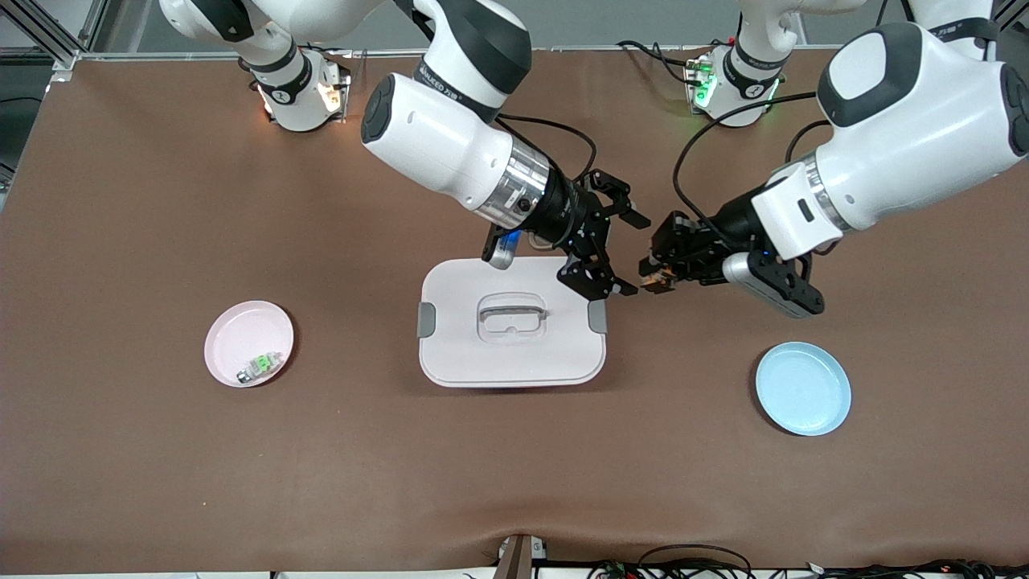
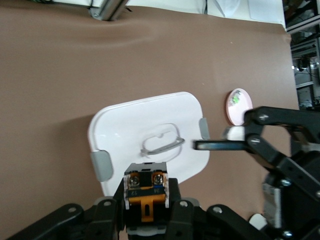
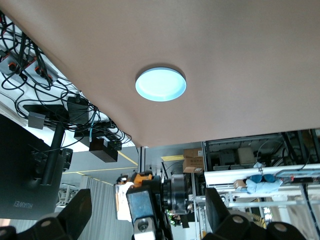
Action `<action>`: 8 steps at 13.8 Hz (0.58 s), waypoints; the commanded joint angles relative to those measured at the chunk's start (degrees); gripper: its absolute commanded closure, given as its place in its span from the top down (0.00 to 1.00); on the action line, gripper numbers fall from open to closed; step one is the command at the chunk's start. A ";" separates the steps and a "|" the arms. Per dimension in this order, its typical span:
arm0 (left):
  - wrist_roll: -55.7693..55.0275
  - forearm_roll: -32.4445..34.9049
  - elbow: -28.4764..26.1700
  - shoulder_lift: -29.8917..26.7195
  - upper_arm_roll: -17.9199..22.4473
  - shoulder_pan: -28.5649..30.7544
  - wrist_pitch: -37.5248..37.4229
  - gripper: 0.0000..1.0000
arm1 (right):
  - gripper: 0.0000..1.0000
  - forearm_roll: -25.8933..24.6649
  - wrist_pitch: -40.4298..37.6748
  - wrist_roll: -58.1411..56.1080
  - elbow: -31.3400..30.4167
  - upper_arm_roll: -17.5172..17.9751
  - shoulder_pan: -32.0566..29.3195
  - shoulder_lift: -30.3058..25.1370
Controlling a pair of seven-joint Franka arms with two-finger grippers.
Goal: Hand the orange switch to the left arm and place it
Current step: 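Grasp the switch with the left gripper and open the right gripper, then carry the switch toward the blue plate while the right gripper withdraws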
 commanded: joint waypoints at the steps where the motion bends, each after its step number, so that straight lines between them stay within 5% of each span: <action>1: 1.10 4.75 0.28 -0.71 0.35 2.74 -2.26 0.00 | 1.00 0.27 -8.04 -8.06 2.35 0.41 -3.16 0.88; 8: 1.36 16.01 -0.77 0.25 0.44 9.51 -8.32 0.00 | 1.00 0.18 -41.25 -49.45 2.35 -0.20 -15.11 -4.21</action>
